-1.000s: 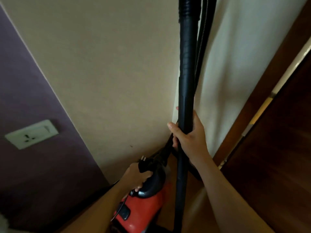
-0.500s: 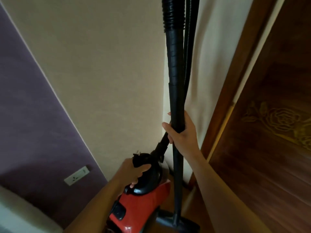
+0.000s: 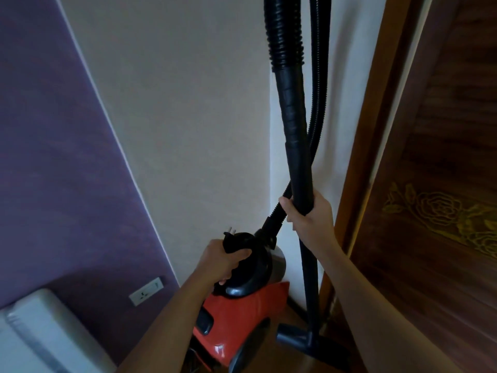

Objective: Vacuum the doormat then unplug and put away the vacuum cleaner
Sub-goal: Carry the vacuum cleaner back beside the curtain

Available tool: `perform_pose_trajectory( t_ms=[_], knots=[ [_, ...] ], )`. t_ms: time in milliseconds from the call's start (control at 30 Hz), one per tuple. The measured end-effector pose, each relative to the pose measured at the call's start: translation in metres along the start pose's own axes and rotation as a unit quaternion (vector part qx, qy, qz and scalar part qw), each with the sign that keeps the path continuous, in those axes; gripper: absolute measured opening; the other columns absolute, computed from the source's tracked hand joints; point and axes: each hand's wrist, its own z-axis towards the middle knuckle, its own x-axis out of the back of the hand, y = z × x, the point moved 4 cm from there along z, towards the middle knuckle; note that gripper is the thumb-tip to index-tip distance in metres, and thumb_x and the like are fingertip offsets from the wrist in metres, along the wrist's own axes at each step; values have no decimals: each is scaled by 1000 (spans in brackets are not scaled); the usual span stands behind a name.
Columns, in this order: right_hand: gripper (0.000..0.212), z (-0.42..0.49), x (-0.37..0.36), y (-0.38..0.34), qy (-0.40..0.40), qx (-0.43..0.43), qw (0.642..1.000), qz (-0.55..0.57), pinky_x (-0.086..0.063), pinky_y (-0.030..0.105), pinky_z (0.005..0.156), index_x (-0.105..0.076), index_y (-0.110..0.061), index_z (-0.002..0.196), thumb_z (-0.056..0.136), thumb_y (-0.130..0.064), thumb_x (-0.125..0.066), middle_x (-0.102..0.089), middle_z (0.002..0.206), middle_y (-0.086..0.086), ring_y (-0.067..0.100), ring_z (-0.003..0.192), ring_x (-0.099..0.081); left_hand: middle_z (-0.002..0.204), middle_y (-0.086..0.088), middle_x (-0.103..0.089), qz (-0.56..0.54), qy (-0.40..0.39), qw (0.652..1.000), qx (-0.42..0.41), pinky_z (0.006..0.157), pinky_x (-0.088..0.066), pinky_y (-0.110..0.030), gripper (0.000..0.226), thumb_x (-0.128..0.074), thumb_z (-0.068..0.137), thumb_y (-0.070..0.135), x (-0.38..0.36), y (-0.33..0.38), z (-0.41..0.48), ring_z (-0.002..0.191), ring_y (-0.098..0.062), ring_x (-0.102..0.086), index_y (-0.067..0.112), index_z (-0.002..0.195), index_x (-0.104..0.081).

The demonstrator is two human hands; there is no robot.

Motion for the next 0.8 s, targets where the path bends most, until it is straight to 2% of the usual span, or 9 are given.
perform_pose_trajectory(
  t_ms=[100, 233, 367, 433, 500, 567, 600, 700, 800],
  knots=[
    [21, -1, 4, 2, 23, -5, 1000, 4, -52, 22, 57, -60, -9, 90, 91, -24, -76, -63, 68, 10, 14, 55, -62, 44, -2, -46, 6, -17, 1000, -7, 33, -27, -21, 33, -77, 84, 17, -9, 2, 6, 32, -16, -35, 8, 62, -55],
    [19, 1, 10, 12, 44, -36, 998, -2, -52, 25, 60, -59, -17, 89, 90, -25, -77, -61, 70, 7, 14, 59, -61, 44, -1, -44, 5, -57, 998, -15, 33, -25, -20, 38, -75, 86, 15, -17, 7, 23, 31, -14, -34, 11, 56, -52],
    [25, 1, 20, 12, 101, -46, 993, -42, -52, 31, 56, -55, -2, 84, 91, -15, -75, -56, 68, 25, 19, 55, -57, 44, 1, -46, 18, -129, 991, -30, 33, -25, -19, 30, -75, 86, 16, -29, 14, 50, 30, -12, -35, 7, 64, -57],
    [26, -2, 26, 10, 134, -42, 988, -66, -50, 36, 55, -54, -2, 82, 92, -13, -75, -54, 68, 30, 23, 54, -55, 45, 0, -48, 35, -166, 985, -40, 33, -26, -19, 25, -74, 85, 16, -37, 17, 60, 30, -12, -37, 5, 68, -60],
    [26, -6, 32, 8, 171, -47, 980, -88, -48, 38, 57, -53, -11, 78, 92, -14, -75, -54, 67, 27, 24, 56, -54, 46, 2, -50, 56, -213, 974, -53, 34, -28, -20, 24, -74, 86, 18, -45, 22, 67, 30, -11, -38, 8, 68, -60],
    [29, -13, 42, 7, 216, -53, 968, -112, -46, 34, 57, -53, -16, 74, 91, -14, -77, -54, 64, 19, 21, 56, -54, 50, 2, -53, 74, -252, 962, -70, 35, -31, -20, 18, -74, 86, 20, -57, 25, 73, 32, -9, -42, 8, 77, -63],
    [30, -18, 48, 5, 240, -53, 961, -123, -45, 31, 55, -53, -15, 72, 90, -14, -78, -55, 64, 17, 19, 56, -54, 53, 1, -55, 84, -270, 956, -80, 36, -33, -20, 16, -73, 85, 21, -64, 27, 74, 32, -7, -44, 8, 80, -64],
    [33, -41, 74, -6, 307, -47, 936, -166, -44, 31, 52, -55, 5, 75, 89, -13, -78, -57, 67, 30, 22, 56, -55, 57, 2, -55, 102, -344, 927, -110, 36, -34, -18, 18, -72, 87, 21, -97, 29, 70, 33, -2, -46, 12, 76, -61],
    [28, -78, 104, -22, 354, -59, 907, -219, -46, 33, 54, -56, 9, 82, 91, -9, -75, -58, 69, 28, 24, 57, -58, 56, -1, -56, 113, -411, 896, -123, 36, -35, -18, 22, -72, 89, 22, -138, 31, 57, 35, -5, -47, 6, 78, -61]
  ],
)
